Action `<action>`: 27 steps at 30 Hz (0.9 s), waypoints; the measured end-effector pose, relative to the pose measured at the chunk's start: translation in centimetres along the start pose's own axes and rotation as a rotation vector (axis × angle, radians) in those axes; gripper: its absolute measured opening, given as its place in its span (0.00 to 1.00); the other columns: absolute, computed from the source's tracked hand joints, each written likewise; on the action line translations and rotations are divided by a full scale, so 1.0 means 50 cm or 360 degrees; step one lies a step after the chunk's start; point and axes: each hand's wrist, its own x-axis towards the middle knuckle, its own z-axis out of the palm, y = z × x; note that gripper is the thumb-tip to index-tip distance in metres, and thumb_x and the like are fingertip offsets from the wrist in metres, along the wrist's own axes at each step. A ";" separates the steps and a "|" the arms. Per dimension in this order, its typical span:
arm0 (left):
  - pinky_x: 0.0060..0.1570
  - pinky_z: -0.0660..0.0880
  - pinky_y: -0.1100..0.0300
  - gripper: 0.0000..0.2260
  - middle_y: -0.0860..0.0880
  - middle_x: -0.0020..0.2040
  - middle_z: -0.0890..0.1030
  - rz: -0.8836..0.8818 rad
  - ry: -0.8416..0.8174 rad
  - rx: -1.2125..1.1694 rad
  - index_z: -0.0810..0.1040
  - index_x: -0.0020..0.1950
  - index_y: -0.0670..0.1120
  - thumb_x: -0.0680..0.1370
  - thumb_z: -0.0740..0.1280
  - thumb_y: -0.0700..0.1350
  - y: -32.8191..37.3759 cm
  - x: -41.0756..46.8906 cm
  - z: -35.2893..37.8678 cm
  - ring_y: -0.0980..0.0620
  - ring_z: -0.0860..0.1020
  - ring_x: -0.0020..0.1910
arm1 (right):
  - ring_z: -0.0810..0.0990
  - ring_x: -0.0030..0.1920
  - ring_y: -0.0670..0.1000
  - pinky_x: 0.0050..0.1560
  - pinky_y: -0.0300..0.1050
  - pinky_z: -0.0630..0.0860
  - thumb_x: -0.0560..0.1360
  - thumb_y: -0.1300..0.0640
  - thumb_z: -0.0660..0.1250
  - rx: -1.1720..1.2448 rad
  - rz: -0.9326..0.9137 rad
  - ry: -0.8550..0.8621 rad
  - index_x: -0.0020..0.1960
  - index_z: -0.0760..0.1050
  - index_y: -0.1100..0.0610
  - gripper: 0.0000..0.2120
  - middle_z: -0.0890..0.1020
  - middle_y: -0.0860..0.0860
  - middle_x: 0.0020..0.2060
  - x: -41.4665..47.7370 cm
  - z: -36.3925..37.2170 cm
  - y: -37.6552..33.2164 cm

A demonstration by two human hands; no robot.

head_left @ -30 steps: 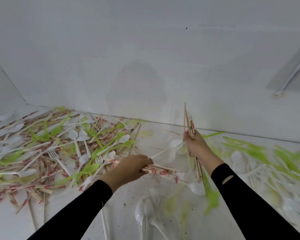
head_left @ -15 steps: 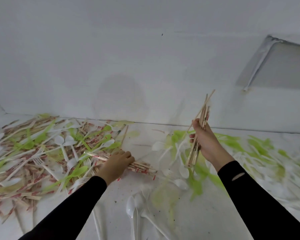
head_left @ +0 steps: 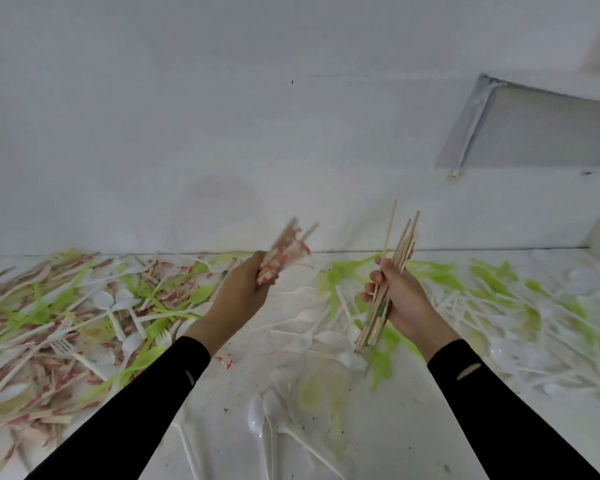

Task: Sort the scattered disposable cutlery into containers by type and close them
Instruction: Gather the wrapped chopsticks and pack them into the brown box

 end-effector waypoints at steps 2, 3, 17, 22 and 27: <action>0.39 0.76 0.53 0.09 0.44 0.42 0.80 -0.0209 0.0128 -0.0290 0.74 0.56 0.43 0.81 0.65 0.48 0.050 0.015 -0.005 0.45 0.79 0.39 | 0.69 0.27 0.48 0.28 0.42 0.71 0.83 0.52 0.58 -0.0046 -0.0001 -0.0021 0.57 0.73 0.57 0.10 0.68 0.48 0.29 -0.013 -0.014 -0.004; 0.38 0.77 0.55 0.10 0.46 0.41 0.80 -0.0289 0.0174 -0.0437 0.74 0.55 0.44 0.81 0.65 0.50 0.075 0.022 -0.003 0.47 0.80 0.38 | 0.67 0.25 0.46 0.26 0.40 0.68 0.82 0.51 0.59 -0.0069 -0.0020 -0.0022 0.57 0.74 0.57 0.12 0.67 0.47 0.29 -0.020 -0.023 -0.009; 0.41 0.80 0.58 0.03 0.49 0.39 0.77 -0.0957 0.0358 -0.2732 0.71 0.49 0.45 0.82 0.62 0.41 0.423 0.050 0.240 0.53 0.78 0.34 | 0.65 0.25 0.44 0.23 0.36 0.62 0.78 0.42 0.64 -0.0110 -0.0333 0.0460 0.38 0.68 0.53 0.17 0.70 0.46 0.30 -0.136 -0.153 -0.117; 0.44 0.80 0.57 0.02 0.49 0.39 0.79 -0.0894 -0.0031 -0.2718 0.74 0.50 0.46 0.82 0.63 0.41 0.588 0.013 0.366 0.52 0.79 0.38 | 0.66 0.24 0.45 0.25 0.38 0.63 0.79 0.43 0.64 -0.0334 -0.0394 0.0681 0.39 0.72 0.54 0.16 0.71 0.48 0.31 -0.140 -0.306 -0.202; 0.47 0.80 0.55 0.04 0.48 0.41 0.79 -0.0857 0.0055 -0.2891 0.73 0.48 0.46 0.83 0.62 0.40 0.679 0.051 0.425 0.52 0.80 0.40 | 0.63 0.24 0.45 0.24 0.38 0.60 0.80 0.44 0.62 -0.0108 -0.0356 0.0881 0.41 0.70 0.53 0.15 0.72 0.48 0.31 -0.156 -0.466 -0.282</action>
